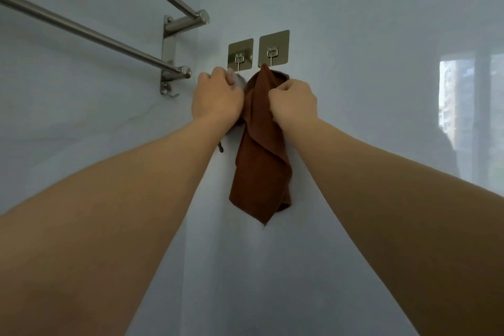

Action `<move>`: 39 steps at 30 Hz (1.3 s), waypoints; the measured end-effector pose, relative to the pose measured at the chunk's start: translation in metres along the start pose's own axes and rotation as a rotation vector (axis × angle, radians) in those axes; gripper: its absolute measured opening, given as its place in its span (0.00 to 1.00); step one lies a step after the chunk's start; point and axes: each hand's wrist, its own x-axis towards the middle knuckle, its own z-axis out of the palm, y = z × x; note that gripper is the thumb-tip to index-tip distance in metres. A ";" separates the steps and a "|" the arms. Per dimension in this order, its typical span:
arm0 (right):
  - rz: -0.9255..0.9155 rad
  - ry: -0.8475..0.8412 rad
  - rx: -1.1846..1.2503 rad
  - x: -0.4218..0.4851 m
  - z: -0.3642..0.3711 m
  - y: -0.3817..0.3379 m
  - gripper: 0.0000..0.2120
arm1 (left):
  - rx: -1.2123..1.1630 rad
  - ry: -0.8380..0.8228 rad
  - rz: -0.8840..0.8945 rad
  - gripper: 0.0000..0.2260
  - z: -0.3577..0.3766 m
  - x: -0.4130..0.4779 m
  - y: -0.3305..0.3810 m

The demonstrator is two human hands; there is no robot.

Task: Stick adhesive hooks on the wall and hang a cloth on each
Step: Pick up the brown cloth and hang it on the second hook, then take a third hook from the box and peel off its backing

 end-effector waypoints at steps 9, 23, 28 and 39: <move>0.038 -0.192 0.114 -0.063 0.032 0.022 0.07 | 0.057 -0.181 -0.170 0.05 -0.031 -0.067 -0.041; 0.464 -0.512 0.079 -0.202 0.054 0.159 0.06 | 0.097 -0.458 -0.571 0.04 -0.005 -0.248 -0.111; 0.597 -0.503 -0.019 -0.244 0.017 0.216 0.05 | 0.000 -0.623 -0.603 0.02 0.027 -0.302 -0.104; 0.812 -0.495 -0.360 -0.351 -0.112 0.291 0.08 | -0.035 -1.310 -0.278 0.09 0.091 -0.450 -0.067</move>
